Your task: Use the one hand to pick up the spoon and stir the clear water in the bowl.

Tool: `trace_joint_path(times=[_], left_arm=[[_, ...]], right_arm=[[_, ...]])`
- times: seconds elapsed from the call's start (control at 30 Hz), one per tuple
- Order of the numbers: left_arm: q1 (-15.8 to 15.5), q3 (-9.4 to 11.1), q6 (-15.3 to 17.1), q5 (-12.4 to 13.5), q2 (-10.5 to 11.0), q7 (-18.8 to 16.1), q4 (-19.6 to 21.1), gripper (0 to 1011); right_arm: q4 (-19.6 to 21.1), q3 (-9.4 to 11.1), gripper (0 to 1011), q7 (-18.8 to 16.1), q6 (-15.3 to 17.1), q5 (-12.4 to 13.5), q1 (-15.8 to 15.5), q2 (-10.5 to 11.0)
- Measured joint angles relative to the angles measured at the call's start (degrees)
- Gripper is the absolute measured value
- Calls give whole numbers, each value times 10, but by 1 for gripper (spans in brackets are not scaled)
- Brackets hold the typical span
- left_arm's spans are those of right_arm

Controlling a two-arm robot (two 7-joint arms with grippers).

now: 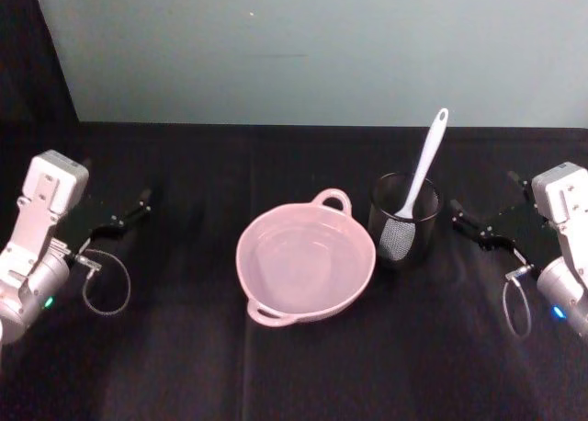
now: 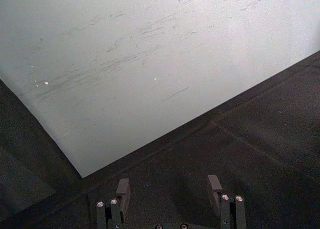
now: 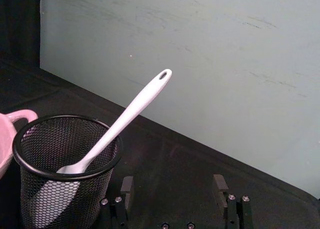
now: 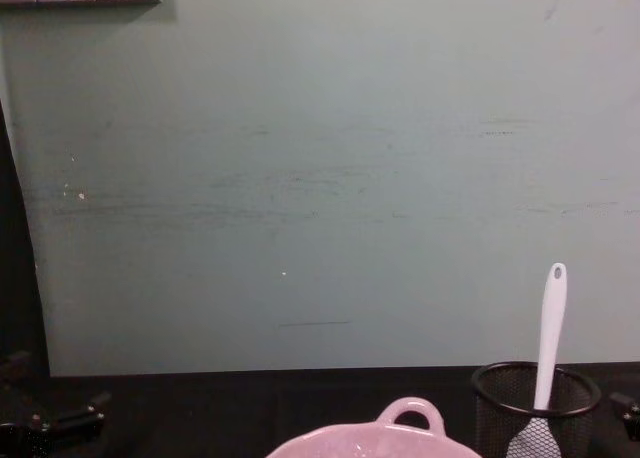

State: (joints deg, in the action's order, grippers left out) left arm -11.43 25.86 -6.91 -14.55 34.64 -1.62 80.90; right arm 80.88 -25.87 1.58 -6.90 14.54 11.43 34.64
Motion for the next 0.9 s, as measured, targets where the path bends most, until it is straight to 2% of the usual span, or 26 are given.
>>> trace_joint_path(times=[0.7, 0.77, 0.87, 0.9], left_arm=[[0, 0, 0, 0, 0, 0, 0, 1011], [0, 0, 0, 0, 0, 0, 0, 1011], [0, 0, 0, 0, 0, 0, 0, 1011], [0, 0, 0, 0, 0, 0, 0, 1011]], right_arm=[[0, 0, 1002, 0, 0, 0, 0, 0], [1, 5, 1002, -2, -2, 2, -1, 2], [13, 25, 1002, -14, -5, 17, -9, 13], [23, 38, 1002, -23, -3, 31, -16, 20]])
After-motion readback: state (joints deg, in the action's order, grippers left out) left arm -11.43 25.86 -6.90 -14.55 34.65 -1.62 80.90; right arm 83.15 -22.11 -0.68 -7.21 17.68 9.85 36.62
